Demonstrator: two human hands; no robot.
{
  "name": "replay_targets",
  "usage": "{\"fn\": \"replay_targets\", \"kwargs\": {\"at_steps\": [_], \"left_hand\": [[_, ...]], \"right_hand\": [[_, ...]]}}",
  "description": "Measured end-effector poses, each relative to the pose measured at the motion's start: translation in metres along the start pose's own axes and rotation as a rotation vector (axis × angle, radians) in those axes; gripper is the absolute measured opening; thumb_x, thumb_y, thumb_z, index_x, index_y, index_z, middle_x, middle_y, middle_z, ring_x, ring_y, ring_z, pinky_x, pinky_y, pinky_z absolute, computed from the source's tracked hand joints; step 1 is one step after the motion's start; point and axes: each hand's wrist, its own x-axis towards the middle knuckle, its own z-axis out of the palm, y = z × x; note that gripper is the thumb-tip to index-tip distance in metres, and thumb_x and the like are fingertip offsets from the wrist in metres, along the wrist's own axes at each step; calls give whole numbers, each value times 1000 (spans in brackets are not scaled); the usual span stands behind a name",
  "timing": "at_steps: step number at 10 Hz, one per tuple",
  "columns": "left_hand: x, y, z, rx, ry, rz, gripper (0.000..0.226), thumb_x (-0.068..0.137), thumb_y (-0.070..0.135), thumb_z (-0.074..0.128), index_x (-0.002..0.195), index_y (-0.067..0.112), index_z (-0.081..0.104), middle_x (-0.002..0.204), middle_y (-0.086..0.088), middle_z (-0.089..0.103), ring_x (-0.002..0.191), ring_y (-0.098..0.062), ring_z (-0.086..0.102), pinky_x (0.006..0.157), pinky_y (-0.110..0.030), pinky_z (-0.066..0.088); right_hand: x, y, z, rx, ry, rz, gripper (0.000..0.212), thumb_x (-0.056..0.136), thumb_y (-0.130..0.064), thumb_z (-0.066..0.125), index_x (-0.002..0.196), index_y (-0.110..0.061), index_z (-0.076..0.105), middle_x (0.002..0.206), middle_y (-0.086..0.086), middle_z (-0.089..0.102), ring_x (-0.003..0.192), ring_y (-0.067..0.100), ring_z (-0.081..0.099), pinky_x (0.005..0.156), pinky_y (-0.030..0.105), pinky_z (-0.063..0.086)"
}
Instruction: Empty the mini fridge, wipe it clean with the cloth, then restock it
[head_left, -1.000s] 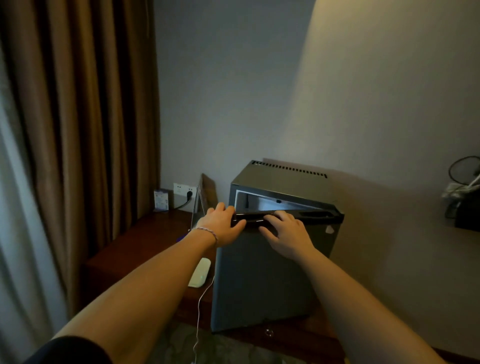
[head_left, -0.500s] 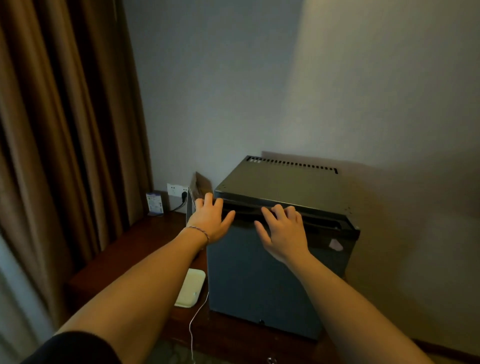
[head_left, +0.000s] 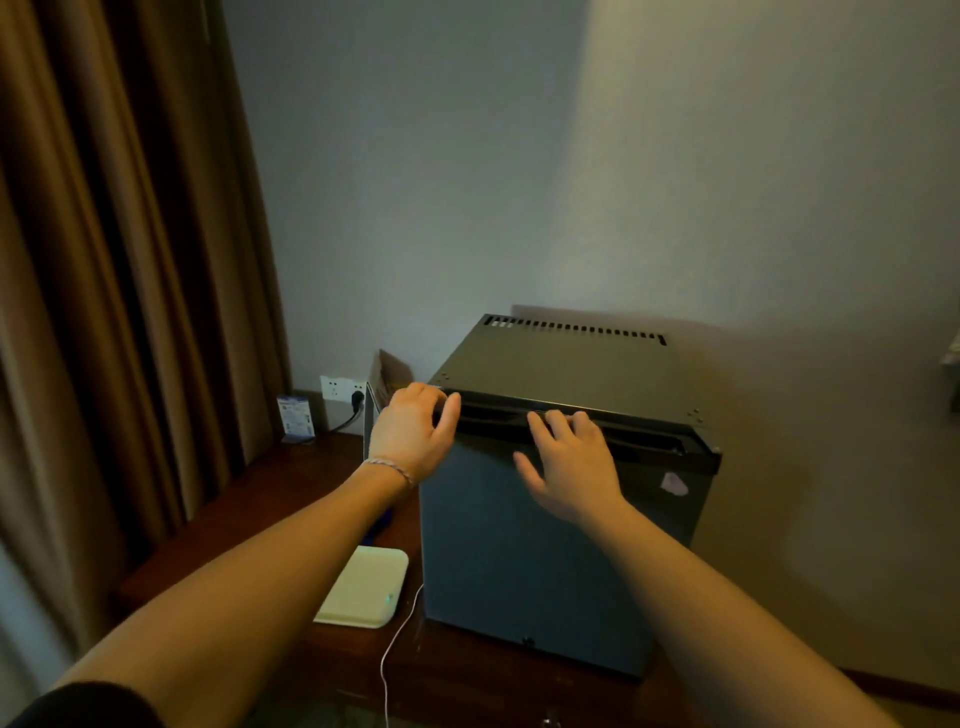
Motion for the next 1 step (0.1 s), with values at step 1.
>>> {"fn": "replay_targets", "kwargs": {"at_steps": [1], "left_hand": [[-20, 6, -19, -489, -10, -74, 54, 102, 51, 36, 79, 15, 67, 79, -3, 66, 77, -16, 63, 78, -39, 54]], "right_hand": [[-16, -25, -17, 28, -134, -35, 66, 99, -58, 38, 148, -15, 40, 155, 15, 35, 145, 38, 27, 118, 49, 28]]}}
